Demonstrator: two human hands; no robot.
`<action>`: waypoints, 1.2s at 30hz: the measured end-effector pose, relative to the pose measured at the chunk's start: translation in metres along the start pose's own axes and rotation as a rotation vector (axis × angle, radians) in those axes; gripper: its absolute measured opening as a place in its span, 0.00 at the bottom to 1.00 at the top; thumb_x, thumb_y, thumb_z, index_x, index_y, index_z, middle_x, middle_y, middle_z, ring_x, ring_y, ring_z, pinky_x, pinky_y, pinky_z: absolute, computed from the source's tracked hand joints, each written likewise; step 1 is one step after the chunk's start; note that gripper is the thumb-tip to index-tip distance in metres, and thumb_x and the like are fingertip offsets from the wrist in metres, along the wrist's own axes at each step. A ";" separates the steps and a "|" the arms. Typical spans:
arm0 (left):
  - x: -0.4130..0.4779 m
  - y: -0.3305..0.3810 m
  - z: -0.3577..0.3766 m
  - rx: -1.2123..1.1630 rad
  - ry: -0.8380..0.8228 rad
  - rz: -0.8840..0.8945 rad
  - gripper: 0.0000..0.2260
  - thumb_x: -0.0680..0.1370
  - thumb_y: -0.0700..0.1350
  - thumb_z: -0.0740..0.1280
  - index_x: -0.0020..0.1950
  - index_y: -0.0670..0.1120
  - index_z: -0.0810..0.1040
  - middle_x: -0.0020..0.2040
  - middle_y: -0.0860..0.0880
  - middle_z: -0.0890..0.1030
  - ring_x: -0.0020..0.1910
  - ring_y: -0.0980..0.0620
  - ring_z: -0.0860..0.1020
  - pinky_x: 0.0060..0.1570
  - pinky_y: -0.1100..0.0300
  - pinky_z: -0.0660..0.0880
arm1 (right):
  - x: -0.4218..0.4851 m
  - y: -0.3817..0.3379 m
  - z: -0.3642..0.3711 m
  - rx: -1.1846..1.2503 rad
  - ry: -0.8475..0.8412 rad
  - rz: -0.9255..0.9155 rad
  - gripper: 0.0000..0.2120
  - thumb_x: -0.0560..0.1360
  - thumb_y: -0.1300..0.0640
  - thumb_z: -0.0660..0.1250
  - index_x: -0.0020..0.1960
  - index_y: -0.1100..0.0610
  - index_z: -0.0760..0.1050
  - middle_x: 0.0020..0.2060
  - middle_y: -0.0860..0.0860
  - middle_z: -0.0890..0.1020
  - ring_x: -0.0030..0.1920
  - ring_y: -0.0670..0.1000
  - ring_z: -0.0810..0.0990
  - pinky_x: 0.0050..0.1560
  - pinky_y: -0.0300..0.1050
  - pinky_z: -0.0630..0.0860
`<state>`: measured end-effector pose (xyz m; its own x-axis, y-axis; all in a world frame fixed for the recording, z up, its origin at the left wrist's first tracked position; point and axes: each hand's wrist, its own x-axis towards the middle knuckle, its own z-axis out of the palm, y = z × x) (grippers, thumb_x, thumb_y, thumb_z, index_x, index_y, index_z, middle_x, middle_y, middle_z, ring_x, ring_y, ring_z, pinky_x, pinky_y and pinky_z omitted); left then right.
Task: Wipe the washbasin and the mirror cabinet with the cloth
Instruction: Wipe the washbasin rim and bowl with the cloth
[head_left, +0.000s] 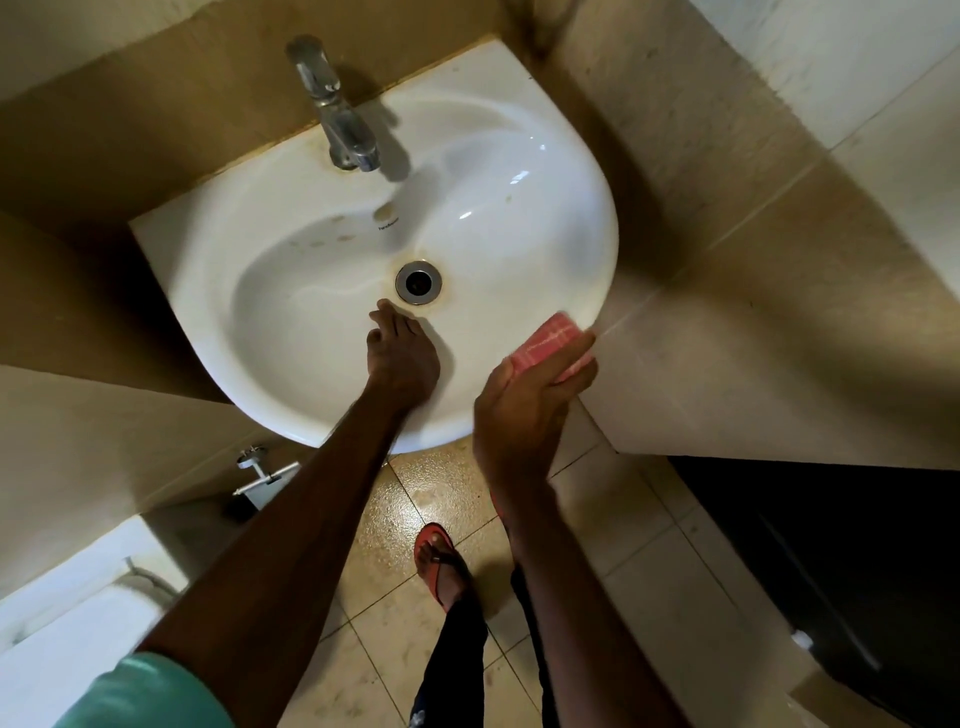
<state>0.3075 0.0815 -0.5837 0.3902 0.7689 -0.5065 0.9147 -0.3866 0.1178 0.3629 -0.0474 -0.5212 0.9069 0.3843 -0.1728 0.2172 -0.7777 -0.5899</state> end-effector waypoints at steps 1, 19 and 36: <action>-0.003 0.002 -0.003 -0.032 -0.012 -0.015 0.26 0.85 0.39 0.51 0.80 0.30 0.48 0.80 0.29 0.49 0.80 0.30 0.53 0.77 0.42 0.58 | -0.019 -0.004 0.005 0.052 -0.027 0.011 0.41 0.81 0.46 0.56 0.84 0.61 0.40 0.79 0.66 0.55 0.63 0.63 0.82 0.58 0.52 0.85; 0.001 -0.003 0.004 0.130 0.032 0.021 0.26 0.83 0.38 0.49 0.76 0.24 0.48 0.77 0.22 0.50 0.77 0.25 0.55 0.72 0.42 0.66 | 0.089 -0.006 -0.029 -0.689 -0.220 -0.301 0.44 0.77 0.47 0.65 0.85 0.57 0.45 0.82 0.65 0.38 0.78 0.79 0.40 0.79 0.73 0.50; -0.006 -0.004 0.001 0.211 0.060 0.057 0.25 0.84 0.38 0.49 0.77 0.25 0.50 0.77 0.23 0.50 0.78 0.26 0.54 0.73 0.41 0.65 | 0.105 -0.027 0.000 -1.254 -0.463 -0.763 0.35 0.85 0.44 0.47 0.83 0.65 0.45 0.83 0.64 0.41 0.83 0.65 0.35 0.80 0.70 0.38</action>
<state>0.3015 0.0781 -0.5823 0.4516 0.7694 -0.4518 0.8515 -0.5229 -0.0394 0.4523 0.0138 -0.5232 0.3059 0.8038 -0.5102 0.9324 -0.1445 0.3313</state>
